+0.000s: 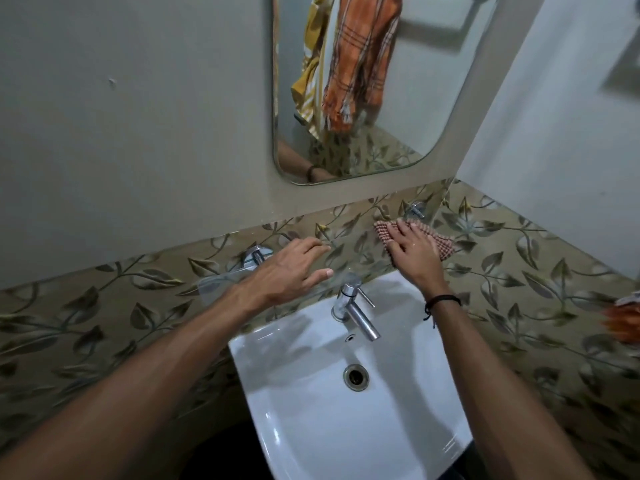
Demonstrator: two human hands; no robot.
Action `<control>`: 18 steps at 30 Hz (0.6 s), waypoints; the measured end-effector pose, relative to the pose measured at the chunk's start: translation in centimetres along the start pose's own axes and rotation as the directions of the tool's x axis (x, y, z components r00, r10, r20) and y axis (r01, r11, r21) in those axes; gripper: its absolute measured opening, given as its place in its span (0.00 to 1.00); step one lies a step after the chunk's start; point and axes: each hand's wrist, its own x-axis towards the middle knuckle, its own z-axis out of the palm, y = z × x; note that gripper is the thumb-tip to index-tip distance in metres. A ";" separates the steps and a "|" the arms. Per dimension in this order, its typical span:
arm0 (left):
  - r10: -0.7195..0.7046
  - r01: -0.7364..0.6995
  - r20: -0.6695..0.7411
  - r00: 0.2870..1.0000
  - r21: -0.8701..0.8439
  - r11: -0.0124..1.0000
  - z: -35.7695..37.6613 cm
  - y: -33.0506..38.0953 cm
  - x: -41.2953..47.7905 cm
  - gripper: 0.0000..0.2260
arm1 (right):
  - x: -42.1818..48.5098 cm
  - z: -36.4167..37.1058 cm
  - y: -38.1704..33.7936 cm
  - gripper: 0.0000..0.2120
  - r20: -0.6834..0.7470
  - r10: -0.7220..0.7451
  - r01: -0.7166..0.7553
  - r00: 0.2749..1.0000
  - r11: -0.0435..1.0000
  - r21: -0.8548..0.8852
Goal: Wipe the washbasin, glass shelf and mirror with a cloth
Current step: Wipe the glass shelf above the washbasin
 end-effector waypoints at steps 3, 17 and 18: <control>-0.013 0.013 0.013 1.000 -0.019 1.000 0.2 0.1 0.5 0.27 | -2.5 1.1 -4.0 0.29 -0.045 -0.028 0.028 0.999 1.000 -0.010; -0.012 0.015 0.085 0.996 -0.031 0.999 0.3 -0.4 1.3 0.32 | 1.4 -0.2 -1.5 0.24 0.073 0.094 -0.090 0.993 0.995 -0.046; -0.015 0.019 0.099 0.995 -0.035 0.999 0.3 -0.4 1.4 0.32 | 1.0 -0.1 -2.1 0.24 0.068 0.093 -0.090 0.993 0.995 -0.049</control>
